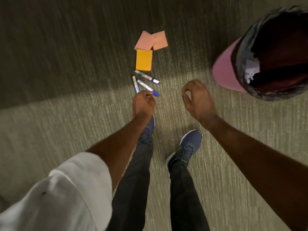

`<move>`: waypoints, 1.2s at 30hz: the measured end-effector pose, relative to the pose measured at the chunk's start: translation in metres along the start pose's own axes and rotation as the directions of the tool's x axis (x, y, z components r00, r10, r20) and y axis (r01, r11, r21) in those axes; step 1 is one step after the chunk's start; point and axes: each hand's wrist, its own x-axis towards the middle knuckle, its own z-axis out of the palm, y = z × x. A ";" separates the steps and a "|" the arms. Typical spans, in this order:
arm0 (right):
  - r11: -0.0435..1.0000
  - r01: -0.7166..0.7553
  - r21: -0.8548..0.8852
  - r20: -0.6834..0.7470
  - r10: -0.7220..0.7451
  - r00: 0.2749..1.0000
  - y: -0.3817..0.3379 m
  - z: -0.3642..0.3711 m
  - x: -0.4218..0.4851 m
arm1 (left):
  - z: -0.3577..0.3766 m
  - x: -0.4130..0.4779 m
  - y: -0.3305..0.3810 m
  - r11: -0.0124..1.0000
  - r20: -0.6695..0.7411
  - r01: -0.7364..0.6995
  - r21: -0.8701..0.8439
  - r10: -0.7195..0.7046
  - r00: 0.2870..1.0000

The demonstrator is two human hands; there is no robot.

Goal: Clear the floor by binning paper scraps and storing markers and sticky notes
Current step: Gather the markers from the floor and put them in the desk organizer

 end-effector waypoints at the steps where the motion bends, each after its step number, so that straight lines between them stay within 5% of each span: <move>1: 1.000 -0.003 -0.014 0.048 0.003 0.999 -0.002 0.014 0.007 | -0.005 0.011 -0.013 0.999 -0.004 0.042 -0.008 -0.042 0.999; 9: 0.995 0.013 -0.100 0.262 0.014 0.965 0.003 0.153 0.062 | 0.002 0.095 -0.104 0.985 -0.059 0.172 0.026 -0.170 0.984; 13: 0.989 -0.054 -0.138 0.227 0.085 0.970 0.011 0.208 0.087 | 0.024 0.131 -0.136 0.981 -0.085 0.163 0.109 -0.154 0.984; 20: 0.962 0.042 -0.269 0.230 0.022 0.973 0.026 0.244 0.111 | 0.050 0.161 -0.154 0.989 -0.128 0.137 0.048 -0.130 0.983; 25: 0.997 0.033 -0.065 0.190 -0.020 0.982 0.021 0.228 0.111 | 0.044 0.160 -0.147 0.992 -0.134 0.091 0.082 -0.079 0.988; 28: 0.994 -0.010 0.106 0.161 -0.007 0.987 0.014 0.218 0.107 | 0.042 0.151 -0.129 0.973 -0.038 0.175 -0.148 -0.183 0.982; 31: 0.967 -0.064 0.248 0.168 0.022 0.986 -0.001 0.216 0.104 | 0.038 0.145 -0.110 0.798 0.160 0.365 -0.479 -0.330 0.931; 34: 0.947 -0.074 0.311 0.248 -0.006 0.969 -0.010 0.216 0.102 | 0.035 0.138 -0.098 0.688 0.234 0.440 -0.577 -0.377 0.896; 36: 0.958 -0.029 0.286 0.254 -0.046 0.966 -0.011 0.214 0.104 | 0.037 0.140 -0.098 0.742 0.171 0.418 -0.525 -0.389 0.905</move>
